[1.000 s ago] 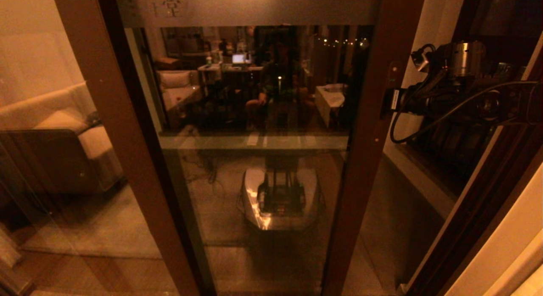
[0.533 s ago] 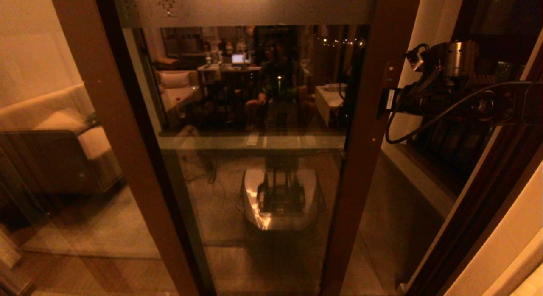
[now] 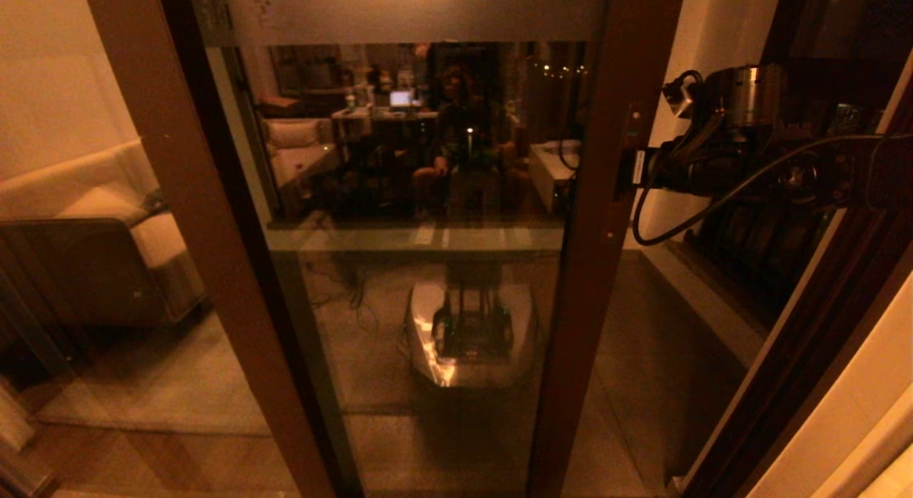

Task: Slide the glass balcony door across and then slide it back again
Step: Open the slid door

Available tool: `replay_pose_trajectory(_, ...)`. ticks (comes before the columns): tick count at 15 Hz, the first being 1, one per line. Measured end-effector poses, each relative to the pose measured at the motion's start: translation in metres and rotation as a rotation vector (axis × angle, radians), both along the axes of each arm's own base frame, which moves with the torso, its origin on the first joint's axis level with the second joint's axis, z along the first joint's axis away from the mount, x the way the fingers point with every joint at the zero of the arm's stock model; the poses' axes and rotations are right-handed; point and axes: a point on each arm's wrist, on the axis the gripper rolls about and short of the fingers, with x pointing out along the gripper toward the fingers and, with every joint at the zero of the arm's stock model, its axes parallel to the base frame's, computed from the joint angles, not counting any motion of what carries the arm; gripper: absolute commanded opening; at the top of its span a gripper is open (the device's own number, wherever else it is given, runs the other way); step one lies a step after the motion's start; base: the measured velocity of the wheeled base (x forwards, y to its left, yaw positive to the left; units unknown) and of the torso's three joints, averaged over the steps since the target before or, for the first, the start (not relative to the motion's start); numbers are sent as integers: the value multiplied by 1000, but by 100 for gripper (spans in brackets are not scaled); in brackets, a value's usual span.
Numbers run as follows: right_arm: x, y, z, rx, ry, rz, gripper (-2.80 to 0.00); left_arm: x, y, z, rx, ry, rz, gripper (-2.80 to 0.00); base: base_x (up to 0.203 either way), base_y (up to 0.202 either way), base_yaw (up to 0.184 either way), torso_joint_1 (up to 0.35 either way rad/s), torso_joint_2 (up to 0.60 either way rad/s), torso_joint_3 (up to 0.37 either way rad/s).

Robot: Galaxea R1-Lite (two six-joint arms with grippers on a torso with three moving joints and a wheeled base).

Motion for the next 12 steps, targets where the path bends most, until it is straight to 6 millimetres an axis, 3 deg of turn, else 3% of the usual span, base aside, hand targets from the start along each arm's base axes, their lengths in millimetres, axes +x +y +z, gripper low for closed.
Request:
replay_pose_trajectory(7, 9, 14, 4, 0, -41, 39, -280, 0, 0, 0, 0, 1, 0, -280, 0, 0, 0, 0, 0, 0)
replay_pose_trajectory(12, 16, 27, -5, -4, -29, 57, -280, 0, 0, 0, 0, 0, 1, -280, 0, 0, 0, 0, 0, 0)
